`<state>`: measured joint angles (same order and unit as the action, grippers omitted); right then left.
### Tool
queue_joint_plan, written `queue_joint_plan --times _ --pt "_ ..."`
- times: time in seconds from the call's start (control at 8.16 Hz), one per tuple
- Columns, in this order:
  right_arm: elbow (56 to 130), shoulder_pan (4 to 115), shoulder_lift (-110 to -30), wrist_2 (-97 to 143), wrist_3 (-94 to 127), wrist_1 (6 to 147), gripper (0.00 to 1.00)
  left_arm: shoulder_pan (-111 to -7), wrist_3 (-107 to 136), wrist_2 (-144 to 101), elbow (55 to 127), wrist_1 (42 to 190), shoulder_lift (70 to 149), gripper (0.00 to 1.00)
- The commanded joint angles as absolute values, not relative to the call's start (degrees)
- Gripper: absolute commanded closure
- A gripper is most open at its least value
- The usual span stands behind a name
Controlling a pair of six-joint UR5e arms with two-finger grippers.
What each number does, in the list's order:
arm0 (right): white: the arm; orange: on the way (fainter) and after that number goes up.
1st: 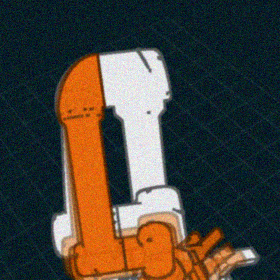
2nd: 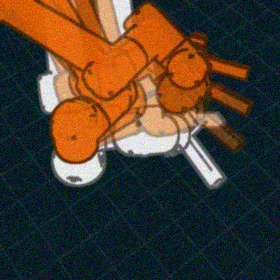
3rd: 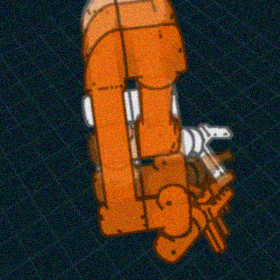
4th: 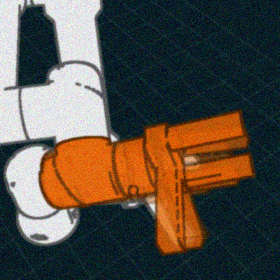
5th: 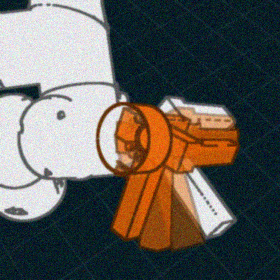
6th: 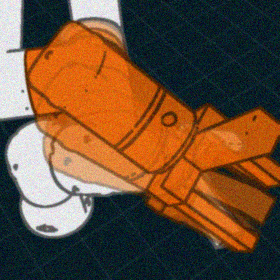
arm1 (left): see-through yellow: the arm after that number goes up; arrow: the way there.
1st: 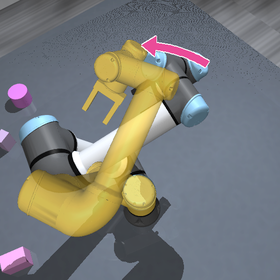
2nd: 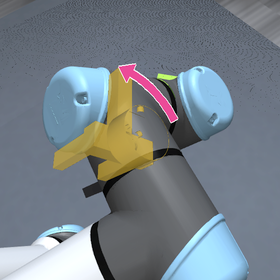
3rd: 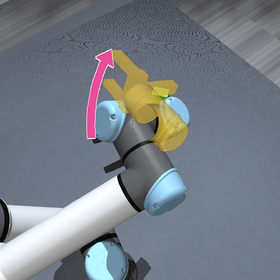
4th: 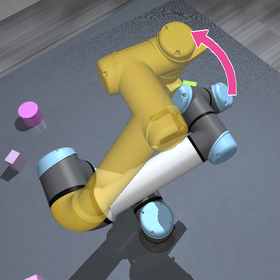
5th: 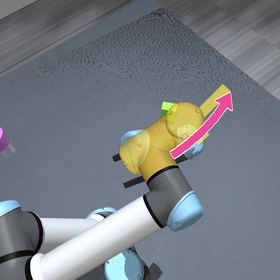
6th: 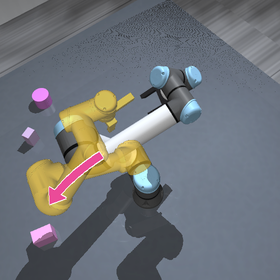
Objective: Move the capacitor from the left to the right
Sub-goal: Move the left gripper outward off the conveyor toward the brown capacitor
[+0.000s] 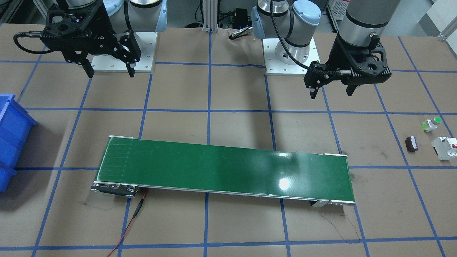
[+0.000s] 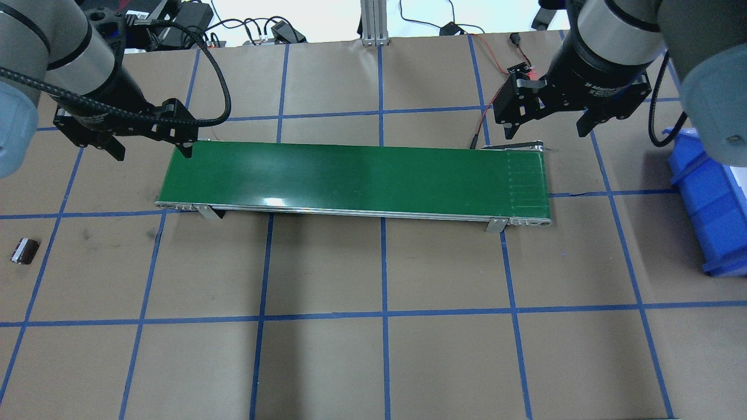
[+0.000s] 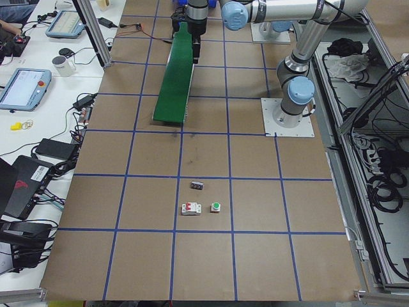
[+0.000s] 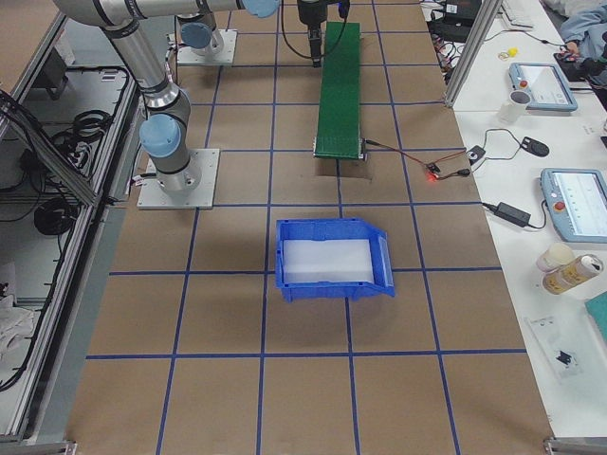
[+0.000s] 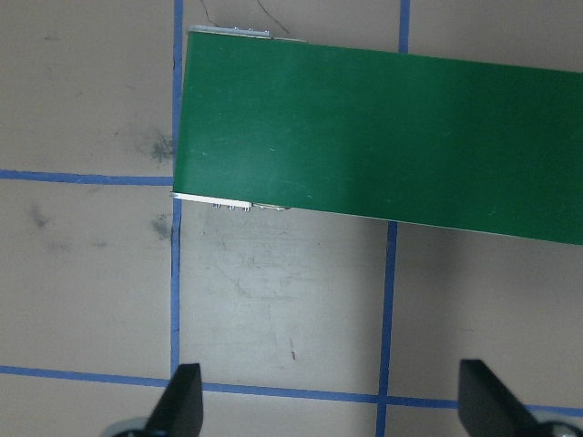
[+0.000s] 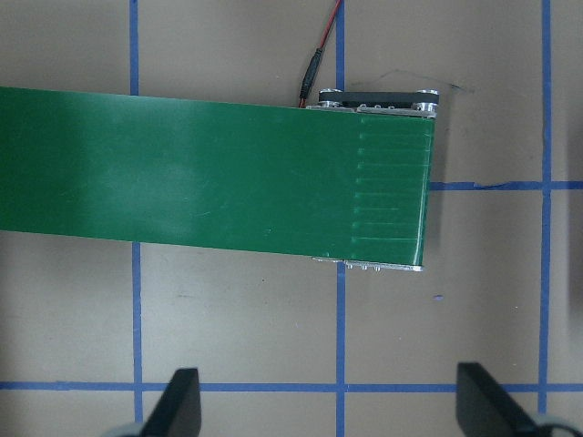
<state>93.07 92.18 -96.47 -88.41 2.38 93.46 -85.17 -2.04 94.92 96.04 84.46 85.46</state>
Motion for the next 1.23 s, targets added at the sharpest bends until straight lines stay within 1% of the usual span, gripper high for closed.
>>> queue_joint_plan --times 0.0,0.37,0.49,0.61,0.98,1.1 --pt "93.08 92.20 -96.42 -88.42 2.37 93.52 0.00 -84.73 -2.55 94.83 95.63 84.29 85.95 0.00" --pt "93.08 92.20 -96.42 -88.42 2.46 93.51 0.00 -83.24 -4.29 95.36 95.45 83.85 85.60 0.00" --pt "93.08 92.20 -96.42 -88.42 2.46 93.52 0.00 -80.54 -12.66 95.19 95.62 83.67 85.61 0.00" --pt "93.08 92.20 -96.42 -88.42 2.46 93.43 0.00 -76.07 -20.84 95.10 95.62 83.32 85.61 0.00" --pt "93.08 92.20 -96.42 -88.42 2.55 93.43 0.00 -60.08 -27.40 94.66 96.15 82.62 87.18 0.00" --pt "93.08 92.20 -96.42 -88.24 2.64 93.51 0.00 -56.81 -30.03 94.66 96.15 79.31 88.75 0.00"
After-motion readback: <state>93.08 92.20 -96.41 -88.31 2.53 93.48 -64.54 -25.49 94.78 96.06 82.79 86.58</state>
